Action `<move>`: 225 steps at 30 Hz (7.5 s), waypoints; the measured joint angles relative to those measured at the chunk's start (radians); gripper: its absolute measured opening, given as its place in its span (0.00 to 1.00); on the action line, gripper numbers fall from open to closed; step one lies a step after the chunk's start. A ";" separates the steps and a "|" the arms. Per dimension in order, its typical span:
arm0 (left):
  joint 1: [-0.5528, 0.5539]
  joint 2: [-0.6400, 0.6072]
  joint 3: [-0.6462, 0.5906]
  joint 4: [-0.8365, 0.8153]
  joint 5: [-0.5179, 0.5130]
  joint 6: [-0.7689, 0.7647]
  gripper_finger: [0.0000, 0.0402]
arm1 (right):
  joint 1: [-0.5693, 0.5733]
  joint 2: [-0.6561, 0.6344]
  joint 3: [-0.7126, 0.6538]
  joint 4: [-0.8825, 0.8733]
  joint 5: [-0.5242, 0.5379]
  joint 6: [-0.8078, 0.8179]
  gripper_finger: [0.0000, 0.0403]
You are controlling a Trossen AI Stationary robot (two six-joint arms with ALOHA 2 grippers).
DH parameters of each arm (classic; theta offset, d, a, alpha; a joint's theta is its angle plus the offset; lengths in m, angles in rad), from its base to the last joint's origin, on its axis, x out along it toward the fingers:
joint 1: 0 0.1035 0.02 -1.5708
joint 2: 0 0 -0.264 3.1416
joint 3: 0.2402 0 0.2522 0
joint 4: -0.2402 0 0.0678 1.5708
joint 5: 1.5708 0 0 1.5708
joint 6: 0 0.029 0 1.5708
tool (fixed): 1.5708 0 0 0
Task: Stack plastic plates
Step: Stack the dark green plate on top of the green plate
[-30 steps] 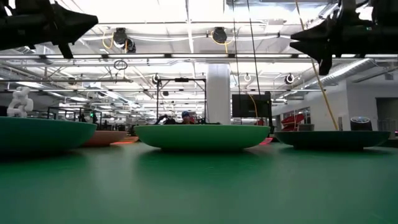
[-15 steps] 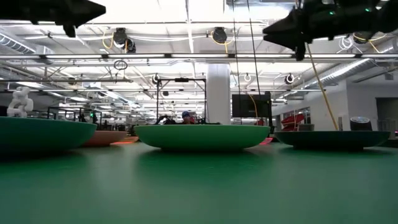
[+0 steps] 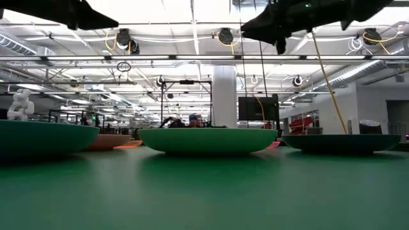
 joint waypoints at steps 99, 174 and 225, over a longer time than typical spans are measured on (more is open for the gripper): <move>0.005 -0.011 0.147 -0.249 0.001 -0.211 0.08 | 0.274 1.245 1.217 -0.486 0.111 0.007 0.44; 0.005 -0.011 0.147 -0.256 0.001 -0.227 0.08 | 0.243 1.314 1.216 -0.388 -0.308 0.043 0.01; 0.005 -0.009 0.147 -0.273 0.005 -0.279 0.08 | 0.181 1.121 1.217 -1.059 -0.529 0.190 0.00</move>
